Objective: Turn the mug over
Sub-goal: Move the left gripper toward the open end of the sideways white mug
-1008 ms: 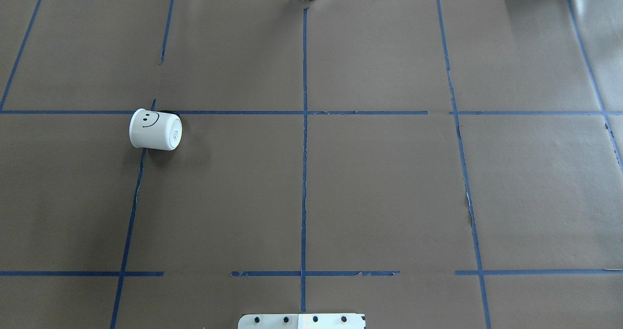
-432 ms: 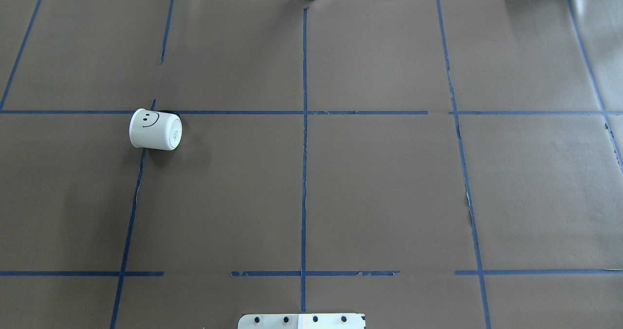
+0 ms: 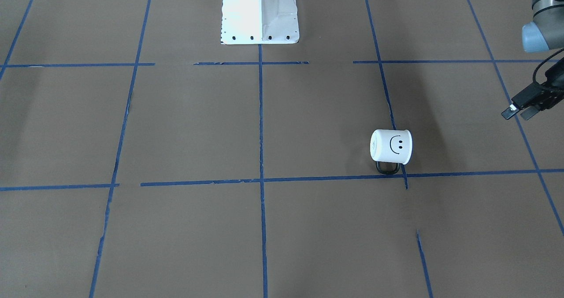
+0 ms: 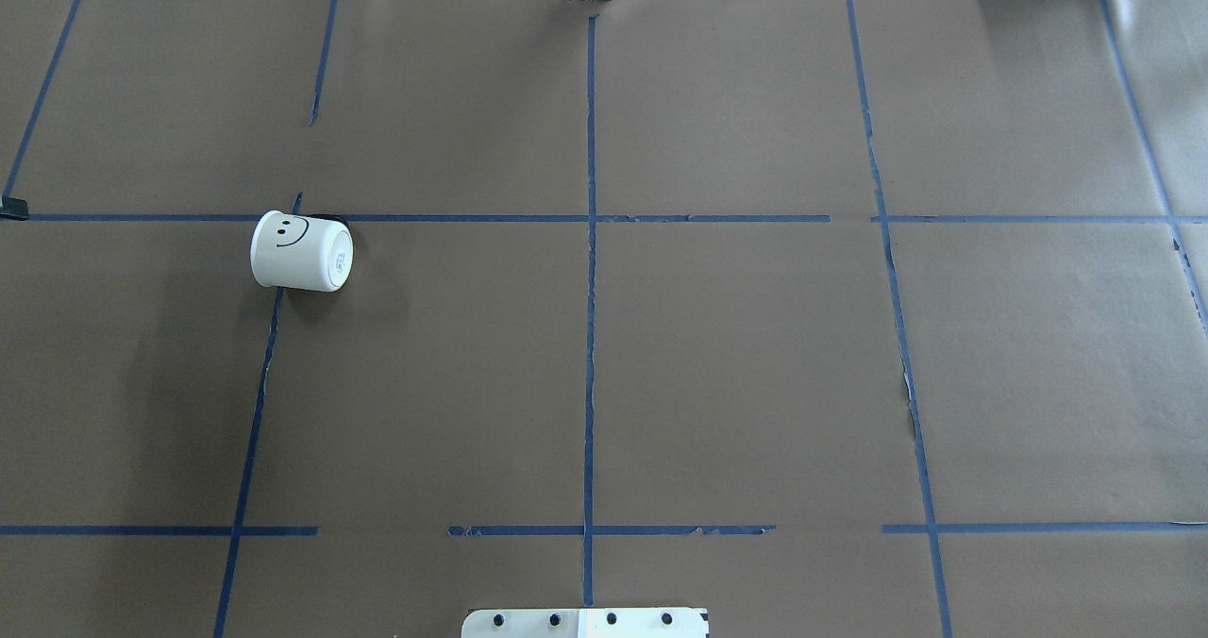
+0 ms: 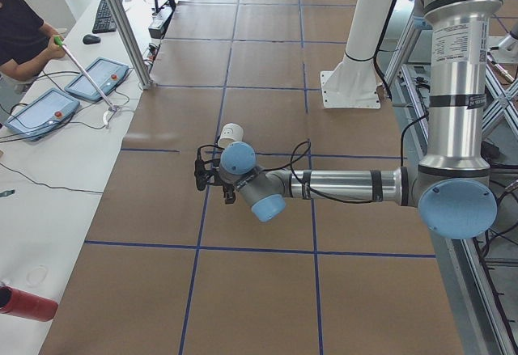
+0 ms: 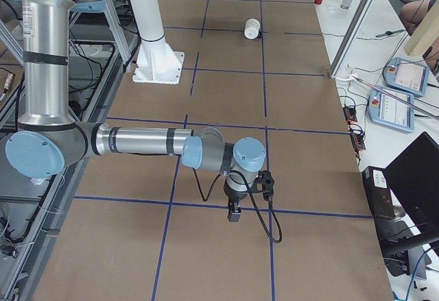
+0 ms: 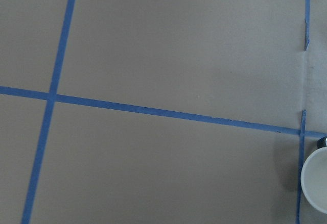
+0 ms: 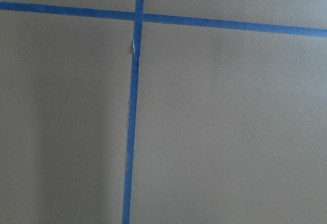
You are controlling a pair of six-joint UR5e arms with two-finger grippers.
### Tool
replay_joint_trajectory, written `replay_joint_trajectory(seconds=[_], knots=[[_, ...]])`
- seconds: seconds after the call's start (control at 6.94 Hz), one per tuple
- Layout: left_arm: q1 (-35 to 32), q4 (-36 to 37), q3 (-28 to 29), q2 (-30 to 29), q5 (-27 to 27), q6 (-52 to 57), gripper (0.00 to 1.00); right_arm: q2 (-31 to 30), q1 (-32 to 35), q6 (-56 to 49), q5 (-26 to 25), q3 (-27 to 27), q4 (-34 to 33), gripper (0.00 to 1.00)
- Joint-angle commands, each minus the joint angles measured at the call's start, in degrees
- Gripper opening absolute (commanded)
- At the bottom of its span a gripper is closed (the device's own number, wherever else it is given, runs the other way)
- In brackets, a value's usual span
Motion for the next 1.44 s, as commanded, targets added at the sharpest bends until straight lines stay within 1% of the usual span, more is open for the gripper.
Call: replay_joint_trajectory(seconds=[0.0, 0.14, 0.29, 0.43, 0.58, 0.86, 1.15, 1.3], knots=[[5.95, -15.25, 3.68, -0.88, 7.44, -11.11, 1.00, 0.00, 0.00, 0.00, 0.00, 0.00, 0.00, 1.00], [8.33, -18.42, 4.29, -3.24, 11.06, -17.77, 1.00, 0.00, 0.00, 0.00, 0.00, 0.00, 0.00, 1.00], [9.84, -23.24, 5.52, -4.65, 14.40, -24.62, 1.00, -0.09, 0.00, 0.00, 0.00, -0.09, 0.00, 1.00], [12.55, -27.99, 6.22, -4.84, 19.91, -29.91, 1.00, 0.00, 0.00, 0.00, 0.00, -0.09, 0.00, 1.00], [14.58, -31.78, 6.84, -5.80, 23.89, -33.19, 1.00, 0.00, 0.00, 0.00, 0.00, -0.09, 0.00, 1.00], [15.04, -47.03, 13.23, -7.30, 24.45, -33.22, 1.00, 0.00, 0.00, 0.00, 0.00, -0.09, 0.00, 1.00], [16.52, -48.69, 17.81, -13.25, 24.36, -34.96, 1.00, 0.00, 0.00, 0.00, 0.00, -0.09, 0.00, 1.00], [16.88, -49.12, 18.44, -13.89, 25.24, -36.72, 1.00, 0.00, 0.00, 0.00, 0.00, 0.00, 0.00, 1.00]])
